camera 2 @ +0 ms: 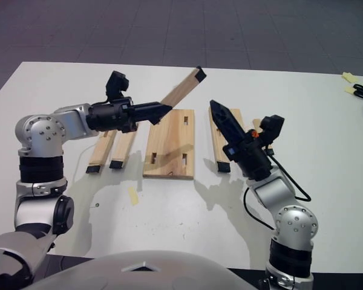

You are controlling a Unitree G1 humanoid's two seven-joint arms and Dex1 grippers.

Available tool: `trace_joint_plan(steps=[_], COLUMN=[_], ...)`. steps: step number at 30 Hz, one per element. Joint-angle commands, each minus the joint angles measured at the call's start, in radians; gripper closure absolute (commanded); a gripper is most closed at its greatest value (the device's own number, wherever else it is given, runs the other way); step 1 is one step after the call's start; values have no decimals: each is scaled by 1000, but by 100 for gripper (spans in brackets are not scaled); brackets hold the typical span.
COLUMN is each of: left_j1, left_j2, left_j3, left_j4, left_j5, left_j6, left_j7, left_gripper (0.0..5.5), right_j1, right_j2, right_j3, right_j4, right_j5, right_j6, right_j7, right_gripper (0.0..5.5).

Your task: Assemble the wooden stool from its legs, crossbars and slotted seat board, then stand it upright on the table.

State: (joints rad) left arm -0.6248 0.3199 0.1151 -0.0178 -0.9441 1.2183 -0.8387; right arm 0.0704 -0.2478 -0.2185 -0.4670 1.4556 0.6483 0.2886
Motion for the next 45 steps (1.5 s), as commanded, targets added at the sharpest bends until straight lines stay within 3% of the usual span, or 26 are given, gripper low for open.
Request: trace_joint_plan(steps=[1, 6, 13, 35, 40, 45], left_j1=[25, 62, 72, 73, 76, 54], left_j2=[-13, -33, -59, -28, -10, 7], left_j3=[-2, -5, 2, -42, -65, -63], left_j4=[-58, -104, -153, -172, -183, -139], left_j5=[-59, -102, -153, -199, -182, -118], left_j6=[54, 85, 92, 78, 64, 5], left_j7=[22, 61, 117, 152, 142, 162], left_gripper=[506, 506, 506, 506, 506, 394], right_j1=[-63, -92, -79, -54, -43, -46], right_j2=[18, 25, 24, -3, 3, 21], right_j3=[35, 47, 33, 66, 73, 79], right_j4=[4, -19, -31, -48, -54, -57], right_j5=[-5, 9, 206, 157, 139, 38], right_j6=[-7, -13, -6, -17, -25, -71], right_j7=[22, 39, 4, 14, 29, 2], right_gripper=[10, 10, 122, 491, 498, 509])
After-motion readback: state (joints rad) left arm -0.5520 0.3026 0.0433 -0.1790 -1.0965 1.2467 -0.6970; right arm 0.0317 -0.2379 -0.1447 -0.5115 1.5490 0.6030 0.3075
